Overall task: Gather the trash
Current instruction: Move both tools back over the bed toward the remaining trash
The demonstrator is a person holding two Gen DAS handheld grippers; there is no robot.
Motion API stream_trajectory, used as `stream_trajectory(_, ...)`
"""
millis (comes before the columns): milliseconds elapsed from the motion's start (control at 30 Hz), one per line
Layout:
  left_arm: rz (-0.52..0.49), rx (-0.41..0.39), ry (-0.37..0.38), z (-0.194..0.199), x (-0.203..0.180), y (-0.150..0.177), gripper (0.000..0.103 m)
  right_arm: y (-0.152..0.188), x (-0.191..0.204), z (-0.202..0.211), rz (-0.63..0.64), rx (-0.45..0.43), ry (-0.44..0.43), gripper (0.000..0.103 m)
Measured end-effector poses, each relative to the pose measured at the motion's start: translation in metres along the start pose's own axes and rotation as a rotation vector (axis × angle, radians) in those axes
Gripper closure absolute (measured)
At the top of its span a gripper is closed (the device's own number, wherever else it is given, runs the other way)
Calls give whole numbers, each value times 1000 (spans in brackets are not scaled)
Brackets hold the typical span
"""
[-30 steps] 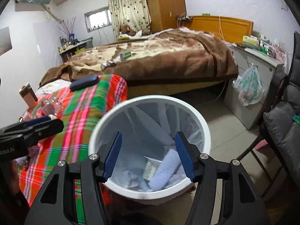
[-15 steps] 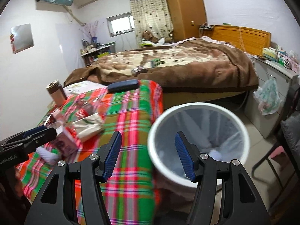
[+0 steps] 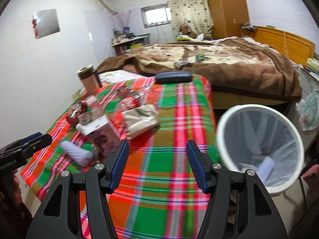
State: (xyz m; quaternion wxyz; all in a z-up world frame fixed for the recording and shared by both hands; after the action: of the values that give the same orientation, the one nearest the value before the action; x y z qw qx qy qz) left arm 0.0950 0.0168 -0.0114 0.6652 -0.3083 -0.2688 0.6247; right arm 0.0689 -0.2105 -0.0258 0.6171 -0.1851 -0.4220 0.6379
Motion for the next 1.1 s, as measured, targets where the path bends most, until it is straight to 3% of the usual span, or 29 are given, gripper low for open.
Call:
stream_trajectory(300, 88, 75, -31, -24, 40, 22, 33, 0, 32, -28, 36, 29, -104, 42)
stream_trajectory(567, 123, 141, 41, -50, 38, 25, 31, -10, 57, -52, 118, 75, -147, 41)
stream_trajectory(967, 166, 165, 25, -63, 43, 19, 31, -10, 67, -89, 168, 161, -150, 41)
stream_trajectory(1100, 189, 173, 18, -67, 44, 18, 31, -9, 66, -95, 175, 188, -116, 41)
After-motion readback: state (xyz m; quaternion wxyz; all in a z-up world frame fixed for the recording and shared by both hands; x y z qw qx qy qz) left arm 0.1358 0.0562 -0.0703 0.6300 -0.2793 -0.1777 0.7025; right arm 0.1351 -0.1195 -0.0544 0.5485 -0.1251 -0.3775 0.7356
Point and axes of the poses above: each gripper's, at about its wrist camera, not at the fingertips, and z roughly against the way its jaws point, x to its left, y to its underside, the point moved 4 cm from there along -z, roughly the way its jaws point, and after that the axes turned 10 degrees about -y, right-handed, at the moved point
